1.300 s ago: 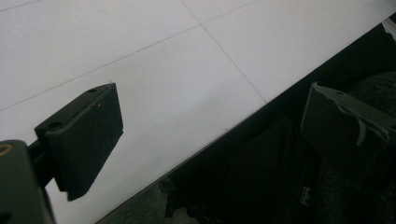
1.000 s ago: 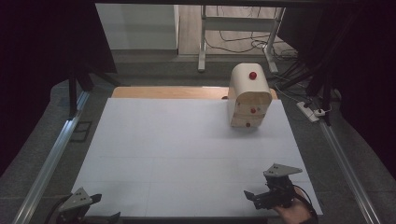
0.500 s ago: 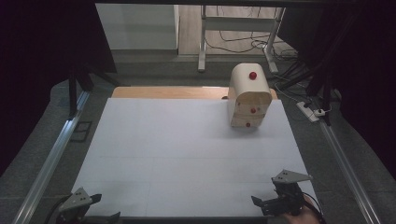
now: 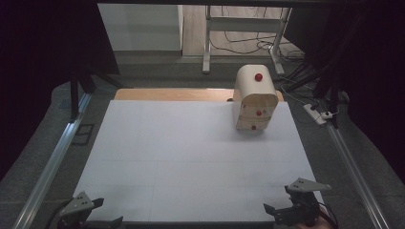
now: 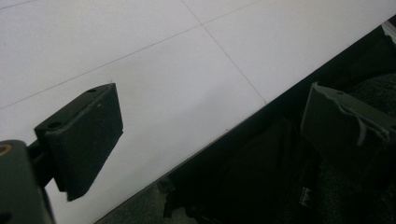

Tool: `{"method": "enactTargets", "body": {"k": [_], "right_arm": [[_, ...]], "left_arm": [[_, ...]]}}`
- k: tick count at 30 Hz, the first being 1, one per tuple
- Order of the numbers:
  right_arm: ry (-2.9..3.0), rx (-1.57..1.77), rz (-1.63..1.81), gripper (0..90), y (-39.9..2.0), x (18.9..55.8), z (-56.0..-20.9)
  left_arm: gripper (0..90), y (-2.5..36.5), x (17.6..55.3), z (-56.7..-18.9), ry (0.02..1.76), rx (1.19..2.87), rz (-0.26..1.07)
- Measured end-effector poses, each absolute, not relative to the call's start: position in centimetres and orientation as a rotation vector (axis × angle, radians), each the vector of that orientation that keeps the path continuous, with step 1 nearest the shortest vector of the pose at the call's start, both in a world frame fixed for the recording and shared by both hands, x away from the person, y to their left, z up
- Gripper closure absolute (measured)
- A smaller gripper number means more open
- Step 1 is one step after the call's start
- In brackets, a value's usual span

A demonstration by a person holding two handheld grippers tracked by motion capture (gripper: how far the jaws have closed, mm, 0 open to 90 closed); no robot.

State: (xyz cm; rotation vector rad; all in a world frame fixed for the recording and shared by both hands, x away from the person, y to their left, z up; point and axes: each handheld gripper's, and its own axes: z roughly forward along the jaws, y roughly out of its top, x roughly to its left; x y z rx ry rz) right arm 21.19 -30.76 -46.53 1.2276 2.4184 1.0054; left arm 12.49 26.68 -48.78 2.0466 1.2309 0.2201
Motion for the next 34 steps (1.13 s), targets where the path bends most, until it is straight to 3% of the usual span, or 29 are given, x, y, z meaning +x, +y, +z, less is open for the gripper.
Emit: {"method": "enactTargets", "body": {"k": [34], "right_arm": [[2.384, 1.317, 0.925, 0.0, -32.5, 19.0, -46.1]], "left_arm": [[6.2, 26.7, 12.6, -48.8, 1.240, 2.041, 0.219]]}}
